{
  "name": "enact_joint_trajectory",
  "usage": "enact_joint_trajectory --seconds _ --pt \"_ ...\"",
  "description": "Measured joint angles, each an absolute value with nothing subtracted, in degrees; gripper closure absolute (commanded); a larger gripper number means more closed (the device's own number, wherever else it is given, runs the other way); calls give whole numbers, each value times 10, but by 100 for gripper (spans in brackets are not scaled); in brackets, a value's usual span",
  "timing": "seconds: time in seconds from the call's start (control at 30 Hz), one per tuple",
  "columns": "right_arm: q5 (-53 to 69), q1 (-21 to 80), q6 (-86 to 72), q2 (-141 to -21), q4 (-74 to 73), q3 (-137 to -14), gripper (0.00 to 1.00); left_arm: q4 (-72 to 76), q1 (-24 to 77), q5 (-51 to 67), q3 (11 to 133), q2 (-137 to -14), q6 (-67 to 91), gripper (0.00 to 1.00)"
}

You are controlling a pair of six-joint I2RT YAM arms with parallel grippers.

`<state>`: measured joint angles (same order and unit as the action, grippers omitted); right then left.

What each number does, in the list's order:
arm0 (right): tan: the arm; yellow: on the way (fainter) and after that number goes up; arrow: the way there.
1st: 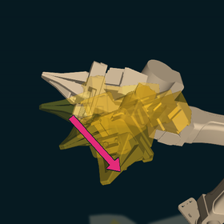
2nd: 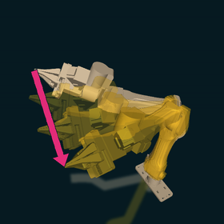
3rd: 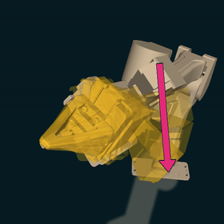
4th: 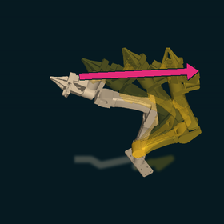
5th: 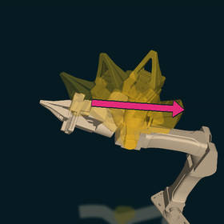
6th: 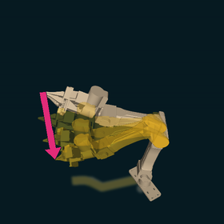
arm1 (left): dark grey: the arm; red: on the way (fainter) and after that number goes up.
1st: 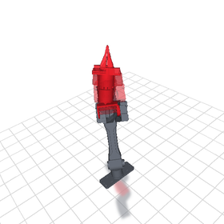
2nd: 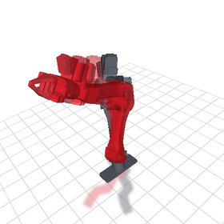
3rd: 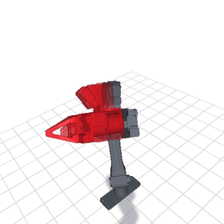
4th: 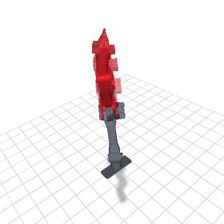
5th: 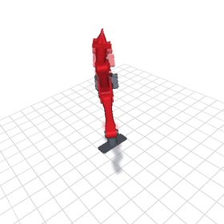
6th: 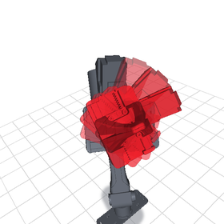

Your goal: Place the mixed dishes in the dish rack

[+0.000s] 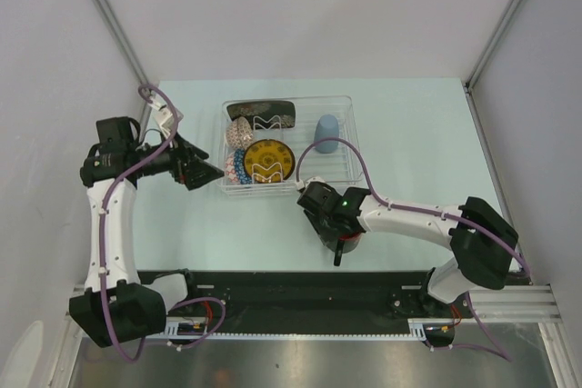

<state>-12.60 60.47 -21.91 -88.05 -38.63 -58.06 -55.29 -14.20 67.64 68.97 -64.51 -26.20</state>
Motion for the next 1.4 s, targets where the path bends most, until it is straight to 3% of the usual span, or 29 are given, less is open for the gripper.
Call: enact_joint_trajectory --seconds 0.13,0.23,0.3,0.67,0.73,0.8,1.1,1.4 --pt "-108 590 -208 -886 -376 -581 36 -573 -142 664 678 -628 -278 0" --pt "-98 578 -201 -887 -373 -581 25 -582 -142 659 672 -608 -287 0" --pt "-92 571 -199 -887 -372 -581 24 -585 -142 659 672 -598 -292 0" --pt "-67 543 -209 -887 -381 -591 47 -601 -142 654 668 -589 -316 0" --pt "-65 541 -210 -887 -384 -603 78 -604 -142 650 663 -588 -320 0" --pt "-62 541 -224 -887 -387 -615 100 -608 -142 646 658 -588 -324 0" --pt "-51 574 -215 -854 -406 -635 100 -610 -142 646 651 -588 -322 0" --pt "11 607 -224 -561 -360 -689 100 -489 -140 676 721 -582 -136 0"
